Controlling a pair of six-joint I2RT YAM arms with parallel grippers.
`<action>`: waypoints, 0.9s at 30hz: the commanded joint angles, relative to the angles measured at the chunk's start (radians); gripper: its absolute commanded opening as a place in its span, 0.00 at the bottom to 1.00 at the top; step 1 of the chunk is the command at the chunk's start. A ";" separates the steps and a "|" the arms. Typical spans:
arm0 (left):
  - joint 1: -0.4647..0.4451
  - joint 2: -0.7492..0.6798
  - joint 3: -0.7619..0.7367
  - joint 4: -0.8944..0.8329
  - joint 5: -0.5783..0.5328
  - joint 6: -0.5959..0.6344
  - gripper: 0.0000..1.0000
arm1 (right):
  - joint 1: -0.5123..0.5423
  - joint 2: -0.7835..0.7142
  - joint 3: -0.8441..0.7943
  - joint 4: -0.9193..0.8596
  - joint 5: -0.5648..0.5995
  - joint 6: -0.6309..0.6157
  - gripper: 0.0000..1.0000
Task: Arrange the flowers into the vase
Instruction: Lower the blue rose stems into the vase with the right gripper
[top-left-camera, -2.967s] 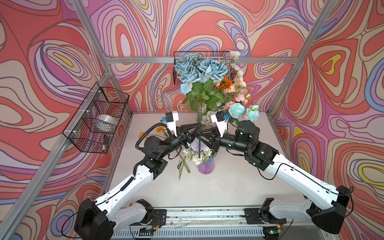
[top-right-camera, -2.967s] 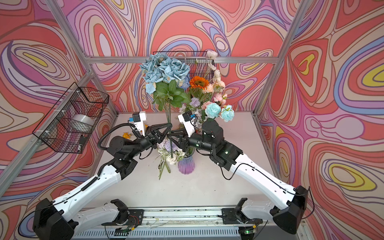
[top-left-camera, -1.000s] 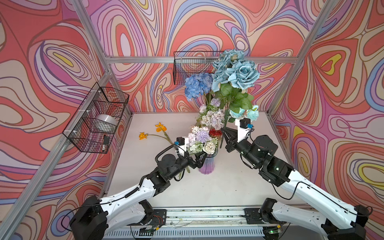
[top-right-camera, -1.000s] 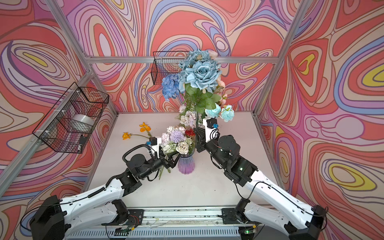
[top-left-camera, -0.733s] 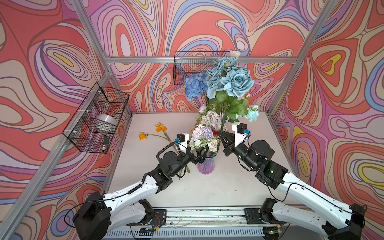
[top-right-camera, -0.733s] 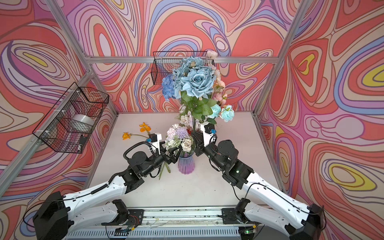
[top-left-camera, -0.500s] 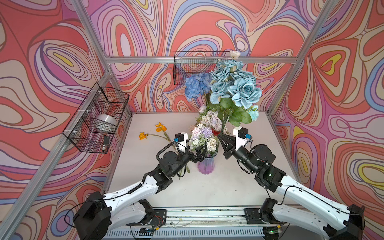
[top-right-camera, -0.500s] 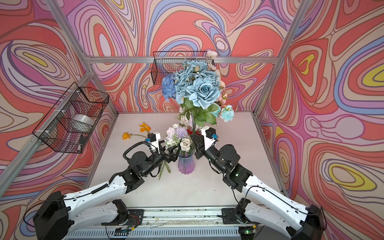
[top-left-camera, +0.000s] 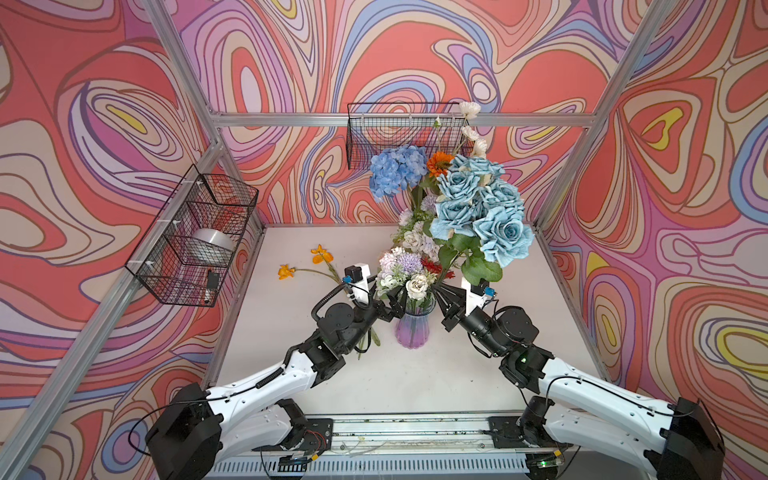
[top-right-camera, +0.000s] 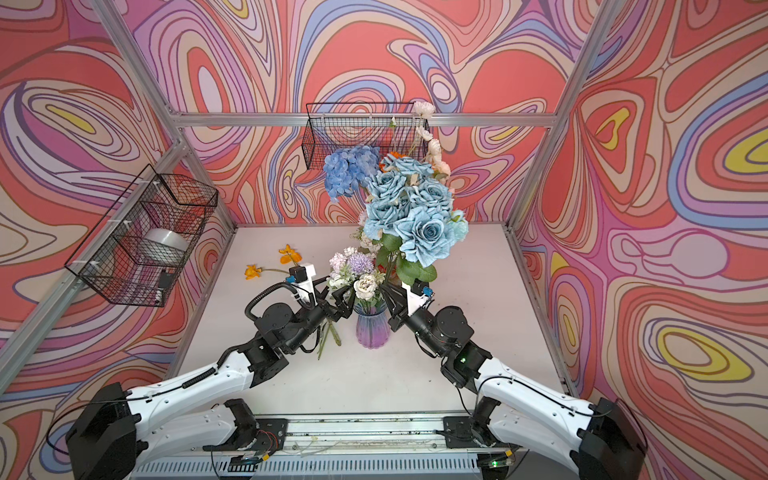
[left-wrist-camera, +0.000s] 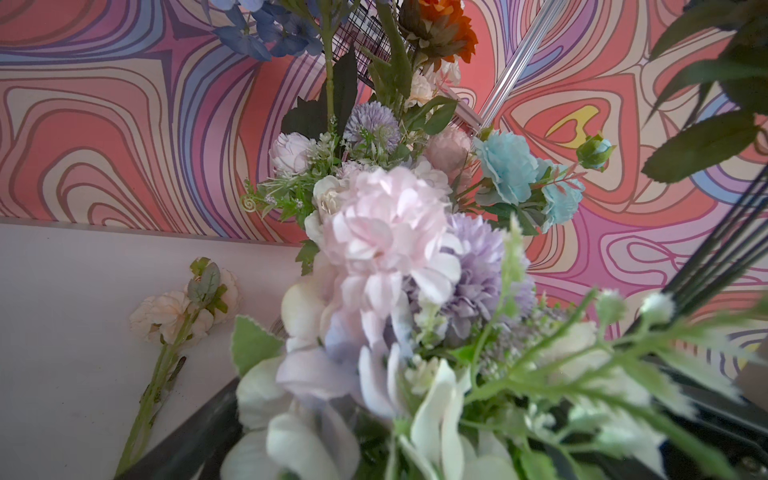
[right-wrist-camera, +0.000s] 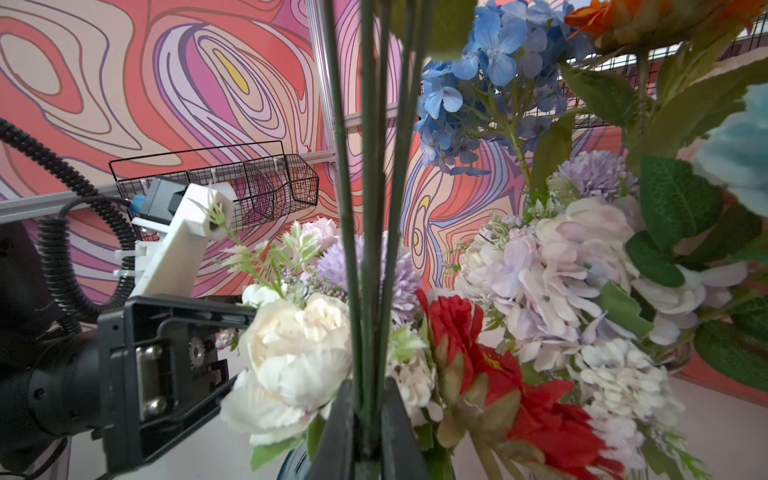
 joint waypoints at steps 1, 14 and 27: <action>0.000 -0.016 -0.015 0.024 -0.035 -0.005 1.00 | -0.002 0.016 -0.033 0.024 0.019 0.029 0.00; 0.001 -0.030 -0.021 0.018 -0.037 -0.007 1.00 | -0.001 0.046 -0.029 -0.098 0.051 0.005 0.04; 0.001 -0.038 -0.021 0.021 -0.036 -0.009 1.00 | -0.001 -0.057 0.079 -0.295 0.054 -0.017 0.39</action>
